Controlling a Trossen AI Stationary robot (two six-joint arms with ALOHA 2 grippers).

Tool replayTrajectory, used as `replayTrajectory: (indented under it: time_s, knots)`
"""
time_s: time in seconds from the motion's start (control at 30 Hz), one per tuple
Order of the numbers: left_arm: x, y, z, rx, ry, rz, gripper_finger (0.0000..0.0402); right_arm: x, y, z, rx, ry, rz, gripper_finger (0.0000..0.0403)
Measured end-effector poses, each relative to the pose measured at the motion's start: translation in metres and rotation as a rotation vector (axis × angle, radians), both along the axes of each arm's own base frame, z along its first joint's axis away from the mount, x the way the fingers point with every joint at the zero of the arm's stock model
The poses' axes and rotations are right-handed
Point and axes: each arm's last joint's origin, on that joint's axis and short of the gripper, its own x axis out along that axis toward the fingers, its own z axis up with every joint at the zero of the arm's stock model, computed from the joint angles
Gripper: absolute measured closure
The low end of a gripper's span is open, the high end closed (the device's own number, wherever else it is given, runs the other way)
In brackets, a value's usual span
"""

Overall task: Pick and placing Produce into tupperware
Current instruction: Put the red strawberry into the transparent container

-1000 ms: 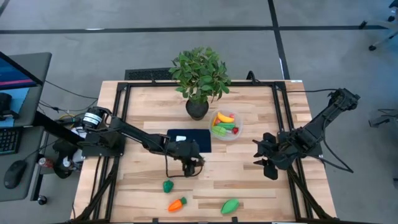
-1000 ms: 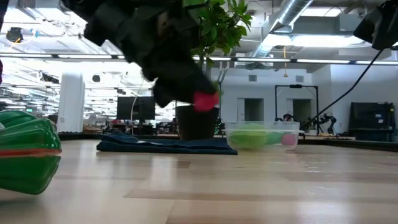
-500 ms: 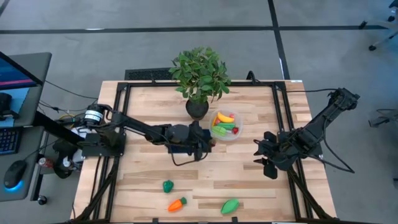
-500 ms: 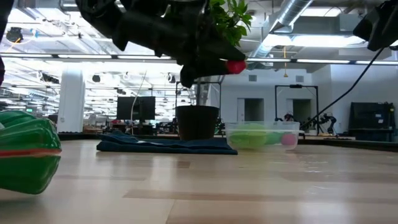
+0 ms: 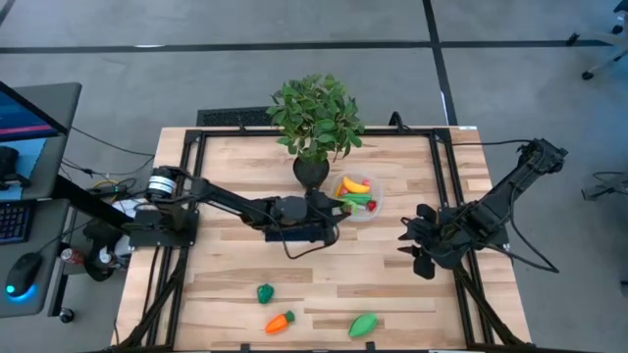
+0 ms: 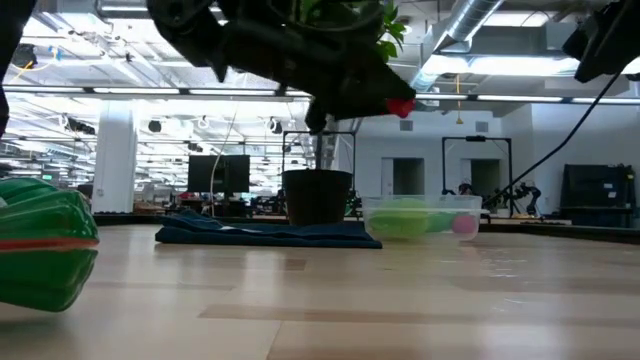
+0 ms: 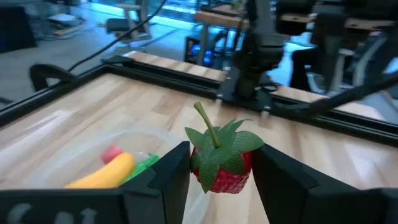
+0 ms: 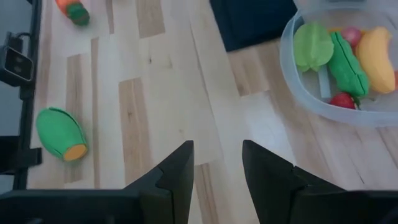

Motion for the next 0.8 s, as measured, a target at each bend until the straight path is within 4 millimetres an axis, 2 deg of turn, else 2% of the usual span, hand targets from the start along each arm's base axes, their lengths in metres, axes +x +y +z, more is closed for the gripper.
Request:
replayTrajectory:
  time_s: [0.23, 0.47, 0.63, 0.8]
  knots:
    - [0.048, 0.002, -0.009, -0.002, -0.017, 0.031, 0.0247, 0.0, -0.001, 0.0, 0.001, 0.002, -0.007, 0.0275]
    - [0.086, 0.009, -0.015, 0.007, 0.1, 0.089, 0.0247, 0.0, 0.0, 0.0, 0.011, 0.005, -0.02, 0.0275]
    - [0.1, 0.02, -0.017, -0.003, 0.185, 0.118, 0.0247, -0.001, -0.001, -0.001, 0.012, 0.009, -0.024, 0.0275]
    - [0.099, 0.033, -0.02, -0.042, 0.259, 0.153, 0.0247, -0.001, -0.001, -0.001, 0.008, 0.016, -0.027, 0.0275]
